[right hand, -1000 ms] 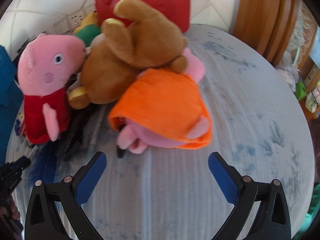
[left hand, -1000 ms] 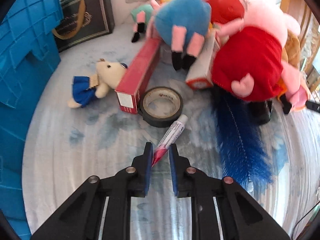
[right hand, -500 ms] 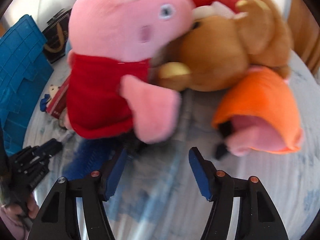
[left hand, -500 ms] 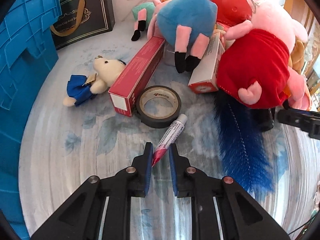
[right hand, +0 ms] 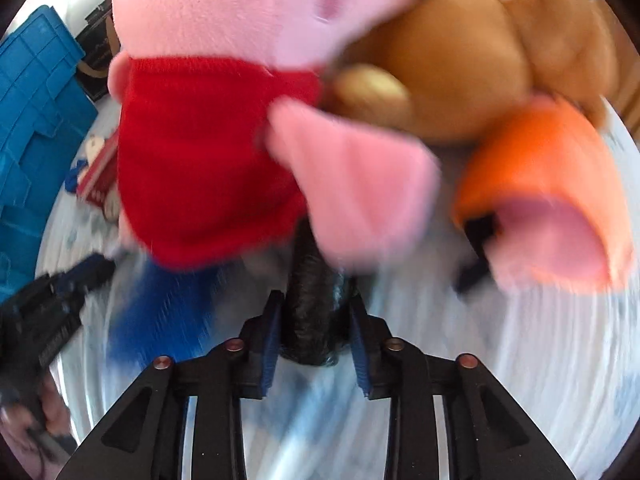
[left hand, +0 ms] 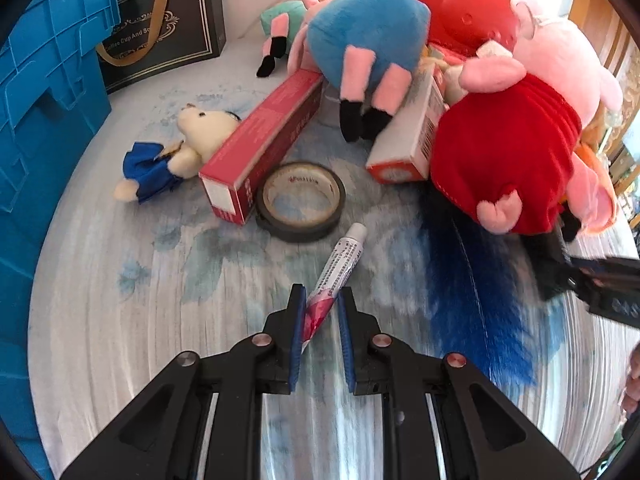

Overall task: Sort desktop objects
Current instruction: 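Grasp the white-pink tube with the left tool while the right tool grasps the black wrapped handle, then carry the tube and black handle over the blue crate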

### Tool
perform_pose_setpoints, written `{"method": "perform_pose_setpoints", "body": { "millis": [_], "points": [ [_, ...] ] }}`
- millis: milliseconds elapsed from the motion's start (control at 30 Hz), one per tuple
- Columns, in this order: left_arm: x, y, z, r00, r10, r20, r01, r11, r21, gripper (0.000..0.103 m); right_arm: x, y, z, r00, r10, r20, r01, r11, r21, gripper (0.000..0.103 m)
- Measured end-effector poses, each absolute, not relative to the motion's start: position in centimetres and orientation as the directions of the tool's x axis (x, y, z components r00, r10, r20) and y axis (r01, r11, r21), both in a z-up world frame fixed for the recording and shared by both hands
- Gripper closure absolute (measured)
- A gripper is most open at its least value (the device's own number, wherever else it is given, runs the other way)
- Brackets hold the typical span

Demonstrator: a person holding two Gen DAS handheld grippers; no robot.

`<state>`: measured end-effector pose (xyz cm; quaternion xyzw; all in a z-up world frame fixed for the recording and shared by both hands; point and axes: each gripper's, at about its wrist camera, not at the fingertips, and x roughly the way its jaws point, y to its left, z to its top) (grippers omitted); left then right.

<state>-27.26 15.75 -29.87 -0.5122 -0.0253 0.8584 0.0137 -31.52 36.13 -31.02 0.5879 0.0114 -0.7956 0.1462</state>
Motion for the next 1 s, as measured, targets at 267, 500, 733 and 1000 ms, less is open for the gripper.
{"method": "perform_pose_setpoints", "body": {
  "millis": [267, 500, 733, 1000],
  "points": [
    [-24.5, 17.0, -29.7, -0.436, 0.032, -0.899, -0.008, -0.999, -0.032, 0.087, -25.5, 40.6, -31.1, -0.210, -0.191, -0.959, 0.230, -0.963, 0.141, 0.071],
    [-24.9, 17.1, -30.2, -0.427, 0.020, -0.904, 0.002, -1.000, -0.024, 0.084, -26.3, 40.5, -30.7, -0.247, -0.187, -0.951, 0.222, -0.966, 0.132, 0.052],
    [-25.4, 17.0, -30.3, -0.429, 0.037, -0.903, 0.016, -0.999, -0.049, 0.086, -29.0, 39.2, -31.1, -0.289, -0.142, -0.947, 0.238, -0.968, 0.073, 0.050],
    [-24.1, 17.2, -29.2, -0.442, 0.045, -0.896, 0.010, -0.998, -0.055, 0.092, -28.6, 38.4, -30.9, -0.289, -0.140, -0.947, 0.263, -0.963, 0.062, 0.073]
  ]
}}
